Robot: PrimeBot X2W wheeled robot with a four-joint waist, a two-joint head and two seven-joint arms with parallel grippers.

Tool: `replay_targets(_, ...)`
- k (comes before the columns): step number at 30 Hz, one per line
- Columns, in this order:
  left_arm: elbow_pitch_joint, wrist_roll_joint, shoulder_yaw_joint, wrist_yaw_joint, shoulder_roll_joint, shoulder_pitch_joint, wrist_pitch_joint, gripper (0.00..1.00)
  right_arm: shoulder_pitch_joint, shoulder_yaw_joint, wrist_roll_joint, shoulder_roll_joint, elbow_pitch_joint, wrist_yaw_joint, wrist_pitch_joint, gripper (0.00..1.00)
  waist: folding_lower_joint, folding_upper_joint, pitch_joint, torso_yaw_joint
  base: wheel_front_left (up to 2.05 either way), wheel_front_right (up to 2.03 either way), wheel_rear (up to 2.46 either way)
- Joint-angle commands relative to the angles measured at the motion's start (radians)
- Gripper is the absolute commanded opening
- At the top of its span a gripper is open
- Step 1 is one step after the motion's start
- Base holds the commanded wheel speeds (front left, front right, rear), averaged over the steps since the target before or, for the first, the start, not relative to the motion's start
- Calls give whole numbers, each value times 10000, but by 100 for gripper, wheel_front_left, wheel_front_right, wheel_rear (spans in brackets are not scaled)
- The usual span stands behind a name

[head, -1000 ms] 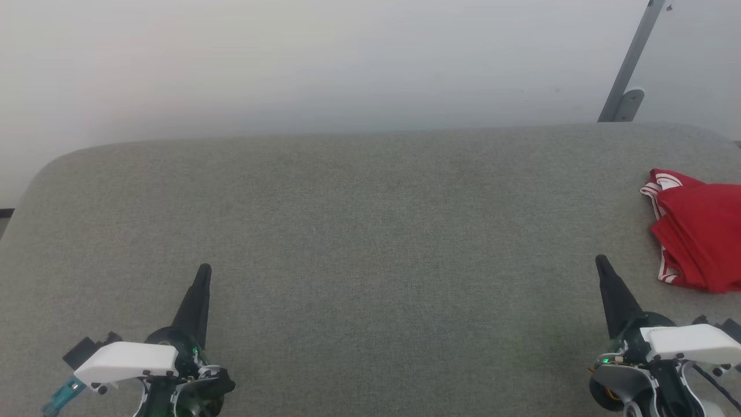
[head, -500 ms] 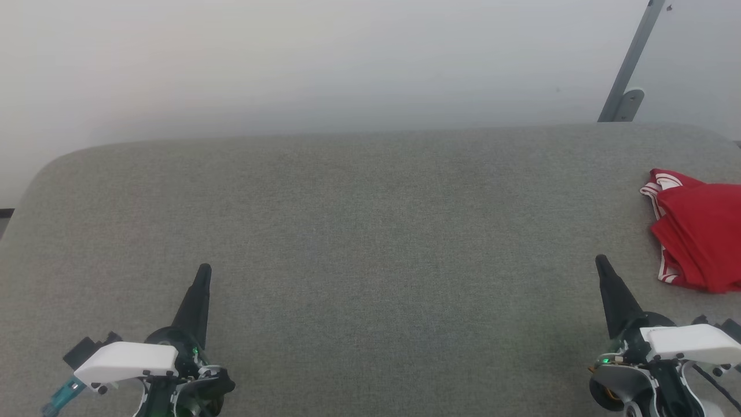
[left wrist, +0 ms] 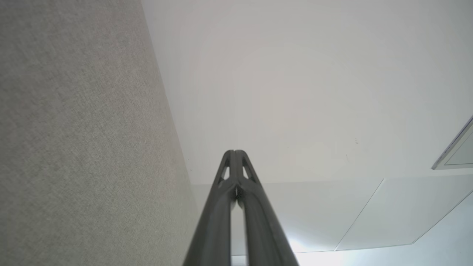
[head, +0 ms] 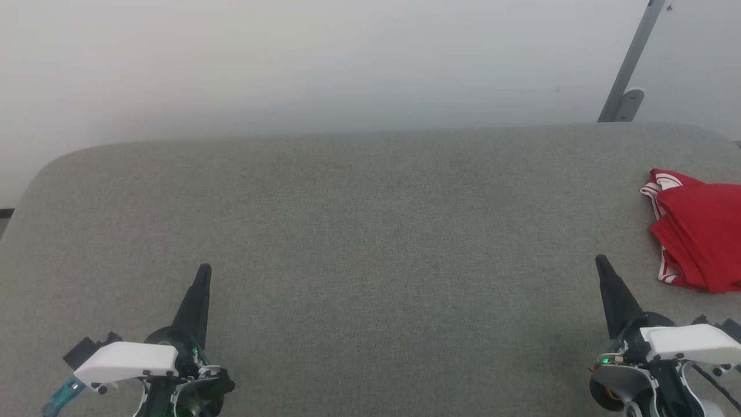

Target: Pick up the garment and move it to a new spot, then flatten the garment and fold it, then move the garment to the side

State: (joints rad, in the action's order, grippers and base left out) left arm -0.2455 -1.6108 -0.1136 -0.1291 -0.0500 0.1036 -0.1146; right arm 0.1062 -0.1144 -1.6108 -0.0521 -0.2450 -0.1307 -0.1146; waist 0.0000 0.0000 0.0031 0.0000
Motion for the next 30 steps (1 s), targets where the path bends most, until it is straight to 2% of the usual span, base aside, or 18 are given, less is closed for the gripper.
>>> replay_targets(1,-4,-28,-23,-29,17,116,-37,0,59,6,-40,35,-14,0,-28,0,0,0,0,0,0,0,0)
replay_targets(30,-3,-34,-17,-29,17,116,-32,0,58,7,-41,35,-14,0,-27,0,0,0,0,0,0,0,0)
